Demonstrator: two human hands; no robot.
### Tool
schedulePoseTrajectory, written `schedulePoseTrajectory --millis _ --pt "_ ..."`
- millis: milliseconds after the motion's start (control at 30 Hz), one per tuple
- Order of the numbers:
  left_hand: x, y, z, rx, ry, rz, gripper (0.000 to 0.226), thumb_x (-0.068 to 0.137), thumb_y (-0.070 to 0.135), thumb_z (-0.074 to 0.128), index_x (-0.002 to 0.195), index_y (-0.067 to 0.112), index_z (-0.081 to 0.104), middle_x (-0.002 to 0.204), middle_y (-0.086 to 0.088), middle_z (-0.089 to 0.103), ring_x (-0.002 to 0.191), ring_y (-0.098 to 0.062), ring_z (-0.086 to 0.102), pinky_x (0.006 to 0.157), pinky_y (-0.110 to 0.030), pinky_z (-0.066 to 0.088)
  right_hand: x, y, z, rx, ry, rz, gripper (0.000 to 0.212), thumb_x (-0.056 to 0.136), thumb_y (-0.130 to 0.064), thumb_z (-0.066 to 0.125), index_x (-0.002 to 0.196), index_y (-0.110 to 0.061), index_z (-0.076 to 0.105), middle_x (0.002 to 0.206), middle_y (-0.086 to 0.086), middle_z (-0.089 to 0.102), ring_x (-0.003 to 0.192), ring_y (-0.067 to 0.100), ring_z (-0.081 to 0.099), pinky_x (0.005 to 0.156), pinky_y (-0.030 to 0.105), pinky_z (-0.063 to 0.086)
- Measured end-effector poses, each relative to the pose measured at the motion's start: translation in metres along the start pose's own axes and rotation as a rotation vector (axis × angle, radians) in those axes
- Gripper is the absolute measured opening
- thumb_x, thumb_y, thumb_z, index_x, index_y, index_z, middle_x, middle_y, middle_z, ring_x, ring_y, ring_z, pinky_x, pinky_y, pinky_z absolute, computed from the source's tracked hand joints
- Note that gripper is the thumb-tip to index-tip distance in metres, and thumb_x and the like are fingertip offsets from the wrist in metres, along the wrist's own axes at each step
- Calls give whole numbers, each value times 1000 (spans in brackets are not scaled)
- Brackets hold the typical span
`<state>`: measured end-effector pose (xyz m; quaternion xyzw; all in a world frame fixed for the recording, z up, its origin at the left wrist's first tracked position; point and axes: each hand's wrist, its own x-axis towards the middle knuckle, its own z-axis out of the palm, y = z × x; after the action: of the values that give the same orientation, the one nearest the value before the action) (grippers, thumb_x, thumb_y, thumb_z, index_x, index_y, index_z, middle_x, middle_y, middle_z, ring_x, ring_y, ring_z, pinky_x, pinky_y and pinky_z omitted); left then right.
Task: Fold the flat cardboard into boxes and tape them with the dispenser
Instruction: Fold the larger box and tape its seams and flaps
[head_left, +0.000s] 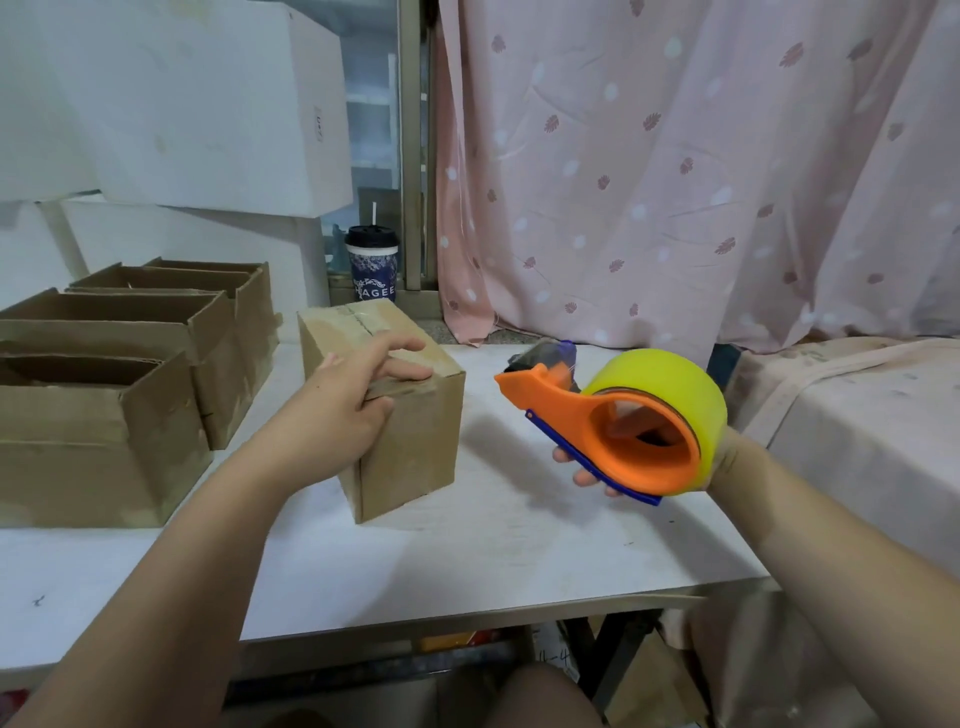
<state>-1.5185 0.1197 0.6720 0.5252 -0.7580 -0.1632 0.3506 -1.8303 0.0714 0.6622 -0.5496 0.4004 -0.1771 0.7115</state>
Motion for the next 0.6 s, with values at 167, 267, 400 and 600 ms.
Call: schedulePoseTrajectory --millis 167,267,400,600 --pt "5 1 -2 85 101 22 42 85 20 55 110 52 45 95 45 58 104 18 39 114 -38 12 12 -29 25 171 35 -58 98 9 -33 98 99 -6 66 83 16 72 63 30 71 43 34 55" --pt "9 4 16 142 323 3 27 87 41 61 113 39 65 99 23 64 96 2 49 88 -27 35 21 -41 41 129 30 -96 86 -3 -39 95 77 -14 75 72 10 72 56 24 70 40 29 52" --pt "12 -4 31 245 401 61 21 87 29 65 106 24 73 98 12 58 97 -13 51 75 -22 30 31 -42 37 -45 135 -226 45 70 -48 77 98 -13 74 100 15 72 72 19 71 67 35 59" --pt "15 -13 18 285 322 163 19 86 26 66 104 25 74 96 7 65 96 -16 50 93 -34 27 47 -63 39 17 237 -393 26 96 -27 47 104 -16 69 99 14 71 87 32 70 63 35 56"
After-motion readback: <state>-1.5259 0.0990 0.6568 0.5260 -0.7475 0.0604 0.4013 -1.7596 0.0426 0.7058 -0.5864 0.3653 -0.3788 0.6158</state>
